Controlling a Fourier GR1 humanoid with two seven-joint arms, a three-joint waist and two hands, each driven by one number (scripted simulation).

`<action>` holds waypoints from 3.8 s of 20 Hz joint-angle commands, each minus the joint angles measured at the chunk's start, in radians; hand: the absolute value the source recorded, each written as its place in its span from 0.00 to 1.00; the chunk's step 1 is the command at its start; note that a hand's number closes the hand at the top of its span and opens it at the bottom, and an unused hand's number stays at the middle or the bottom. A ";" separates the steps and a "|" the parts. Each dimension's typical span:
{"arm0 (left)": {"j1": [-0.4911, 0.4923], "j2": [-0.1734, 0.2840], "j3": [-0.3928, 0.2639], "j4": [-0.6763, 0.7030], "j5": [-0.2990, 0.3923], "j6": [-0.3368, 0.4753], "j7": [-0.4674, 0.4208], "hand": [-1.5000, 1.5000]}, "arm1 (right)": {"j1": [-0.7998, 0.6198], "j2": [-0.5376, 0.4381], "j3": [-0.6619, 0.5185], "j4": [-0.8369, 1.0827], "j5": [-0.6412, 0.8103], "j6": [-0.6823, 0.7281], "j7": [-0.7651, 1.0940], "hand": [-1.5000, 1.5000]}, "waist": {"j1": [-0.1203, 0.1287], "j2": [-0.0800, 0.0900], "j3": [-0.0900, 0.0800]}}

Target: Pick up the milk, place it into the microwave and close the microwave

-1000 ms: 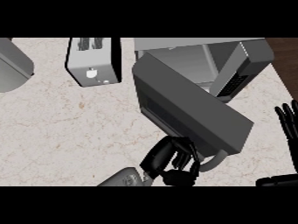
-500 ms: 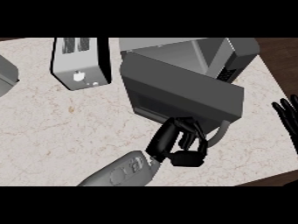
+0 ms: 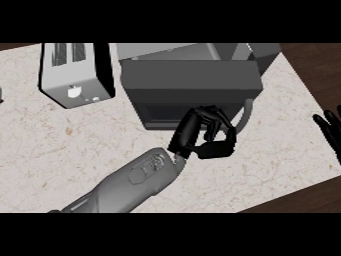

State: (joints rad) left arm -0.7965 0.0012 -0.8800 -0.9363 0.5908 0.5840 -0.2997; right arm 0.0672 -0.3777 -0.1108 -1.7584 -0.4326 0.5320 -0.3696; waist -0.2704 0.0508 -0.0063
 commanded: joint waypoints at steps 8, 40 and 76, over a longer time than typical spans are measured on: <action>-0.105 -0.001 0.139 0.086 0.173 0.005 -0.124 1.00 | -0.028 -0.039 -0.008 -0.038 -0.087 0.026 0.060 0.00 | -0.053 0.029 -0.001; -0.175 -0.001 0.132 0.219 0.347 -0.032 -0.321 1.00 | -0.117 -0.142 -0.056 -0.103 -0.267 0.014 0.194 0.00 | -0.092 0.045 0.003; -0.189 -0.001 0.081 0.273 0.462 -0.046 -0.436 1.00 | -0.157 -0.260 -0.072 -0.116 -0.467 0.098 0.284 0.00 | -0.105 0.055 0.006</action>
State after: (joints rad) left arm -0.9245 0.0003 -0.8259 -0.7460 1.0293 0.5655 -0.7760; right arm -0.0842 -0.6263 -0.1807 -1.8758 -0.8853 0.6190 -0.0916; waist -0.3674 0.0857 0.0021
